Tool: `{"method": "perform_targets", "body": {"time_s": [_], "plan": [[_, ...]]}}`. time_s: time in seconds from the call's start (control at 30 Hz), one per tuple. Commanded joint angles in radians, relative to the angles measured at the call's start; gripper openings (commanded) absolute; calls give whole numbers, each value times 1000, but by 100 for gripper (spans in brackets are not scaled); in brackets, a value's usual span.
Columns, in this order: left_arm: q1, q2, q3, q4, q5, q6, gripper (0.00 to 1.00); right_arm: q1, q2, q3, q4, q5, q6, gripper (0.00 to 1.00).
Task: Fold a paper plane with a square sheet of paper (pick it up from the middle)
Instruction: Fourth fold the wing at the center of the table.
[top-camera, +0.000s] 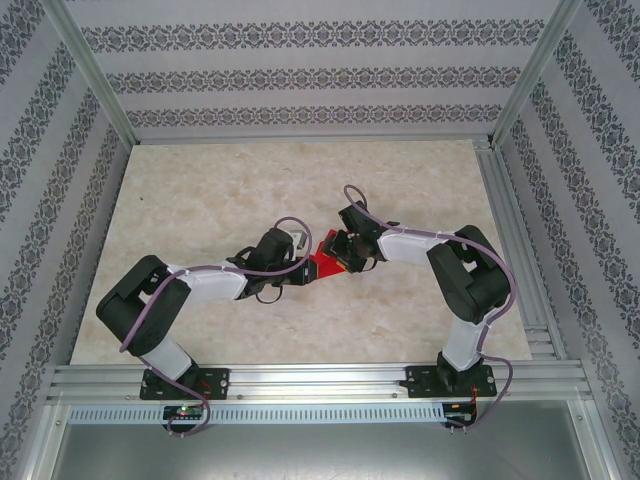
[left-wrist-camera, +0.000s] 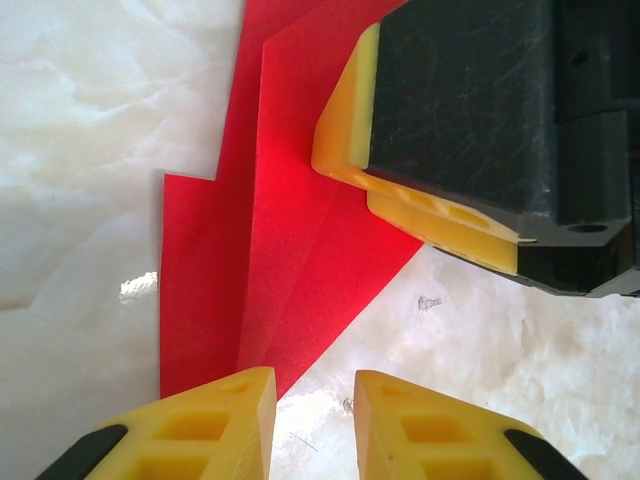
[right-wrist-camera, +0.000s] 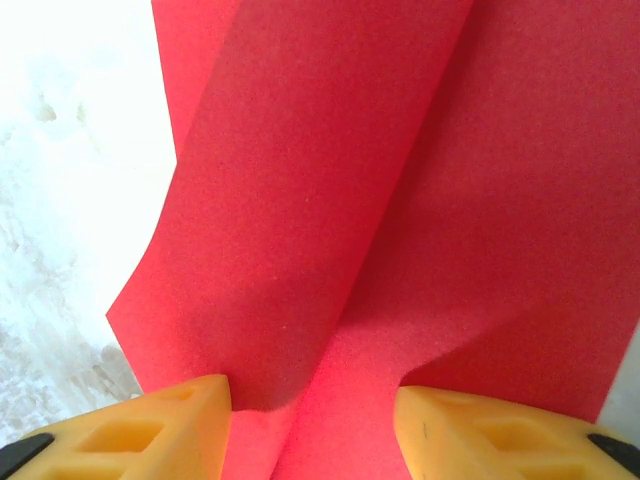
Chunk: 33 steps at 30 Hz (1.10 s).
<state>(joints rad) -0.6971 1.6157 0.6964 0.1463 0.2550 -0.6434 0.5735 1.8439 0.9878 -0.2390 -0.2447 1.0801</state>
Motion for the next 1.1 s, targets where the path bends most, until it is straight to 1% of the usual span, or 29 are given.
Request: {"method": "perform_targets", "body": {"time_s": [0.0, 0.1, 0.37, 0.67, 1.07], "plan": [[-8, -6, 0, -46, -42, 21, 28, -12, 183, -97, -135, 125, -3, 52], [-8, -11, 5, -99, -92, 59, 25, -12, 183, -98, -135, 126, -4, 52], [-8, 44, 32, -99, -69, 90, 18, -12, 184, -98, -134, 122, -5, 52], [-9, 95, 72, -70, -25, 99, 18, -12, 183, -97, -135, 122, -9, 52], [-7, 157, 130, -62, -41, 107, 19, -14, 177, -103, -126, 116, -11, 52]]}}
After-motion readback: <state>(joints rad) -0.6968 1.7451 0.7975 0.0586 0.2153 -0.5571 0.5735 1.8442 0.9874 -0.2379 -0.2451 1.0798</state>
